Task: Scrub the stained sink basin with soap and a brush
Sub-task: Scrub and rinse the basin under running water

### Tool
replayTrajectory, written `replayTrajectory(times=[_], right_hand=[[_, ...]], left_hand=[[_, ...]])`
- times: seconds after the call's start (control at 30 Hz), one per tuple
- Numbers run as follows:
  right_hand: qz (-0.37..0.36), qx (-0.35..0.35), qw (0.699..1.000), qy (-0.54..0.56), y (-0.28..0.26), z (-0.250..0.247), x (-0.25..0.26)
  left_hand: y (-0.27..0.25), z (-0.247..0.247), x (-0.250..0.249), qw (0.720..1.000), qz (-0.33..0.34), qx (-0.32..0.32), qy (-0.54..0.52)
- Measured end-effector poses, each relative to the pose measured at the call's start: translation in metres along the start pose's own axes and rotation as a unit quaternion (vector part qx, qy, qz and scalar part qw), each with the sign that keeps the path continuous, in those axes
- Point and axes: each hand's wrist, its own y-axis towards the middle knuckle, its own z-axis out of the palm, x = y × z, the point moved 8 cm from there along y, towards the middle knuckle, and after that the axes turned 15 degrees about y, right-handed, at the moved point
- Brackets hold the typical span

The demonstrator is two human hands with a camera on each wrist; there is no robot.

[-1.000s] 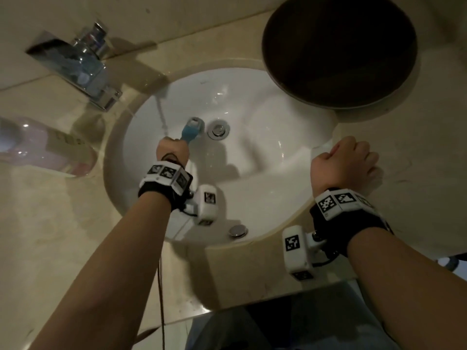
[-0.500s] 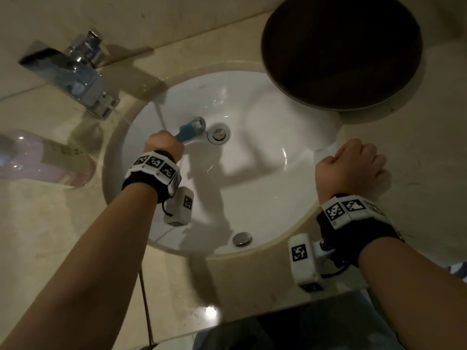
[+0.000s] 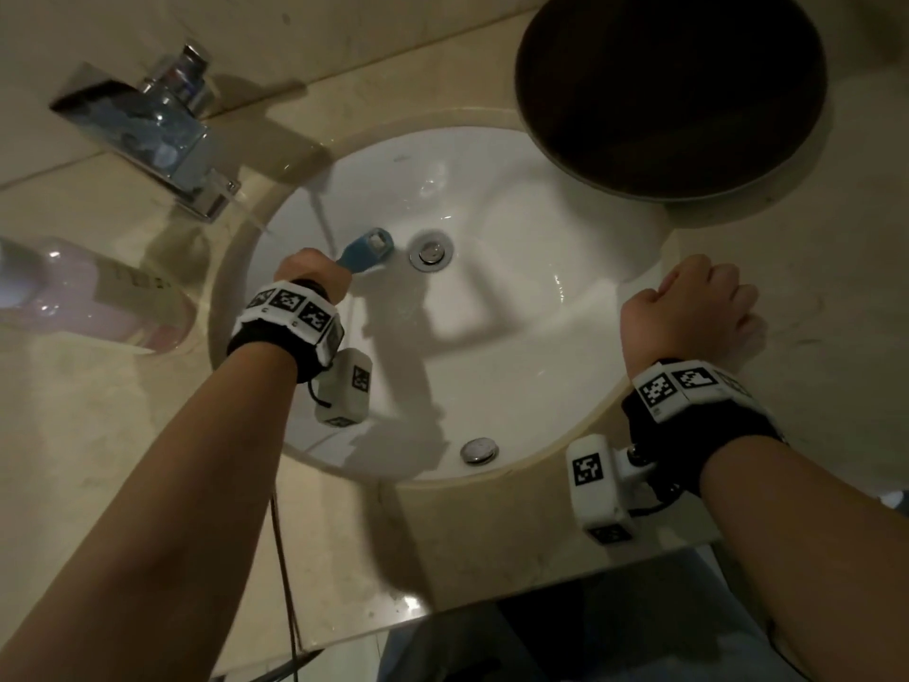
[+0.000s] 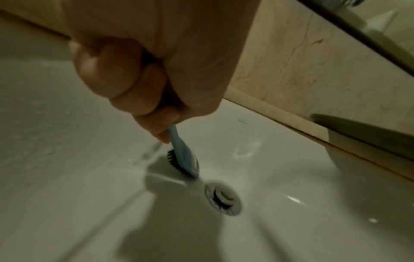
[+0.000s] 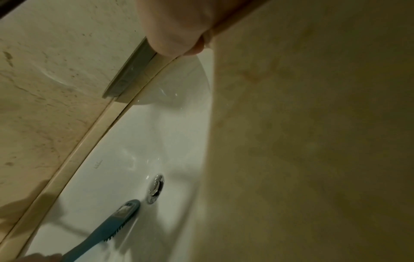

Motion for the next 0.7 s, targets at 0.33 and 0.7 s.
replayTrajectory(times=[0.33, 0.7], right_hand=[[0.001, 0.0, 1.0, 0.003, 0.002, 0.001, -0.001], [-0.017, -0.012, 1.0, 0.007, -0.001, -0.002, 0.002]], left_hand=[[-0.004, 0.003, -0.041, 0.998, 0.042, 0.032, -0.036], [-0.003, 0.001, -0.029, 0.998, 0.027, 0.035, -0.039]])
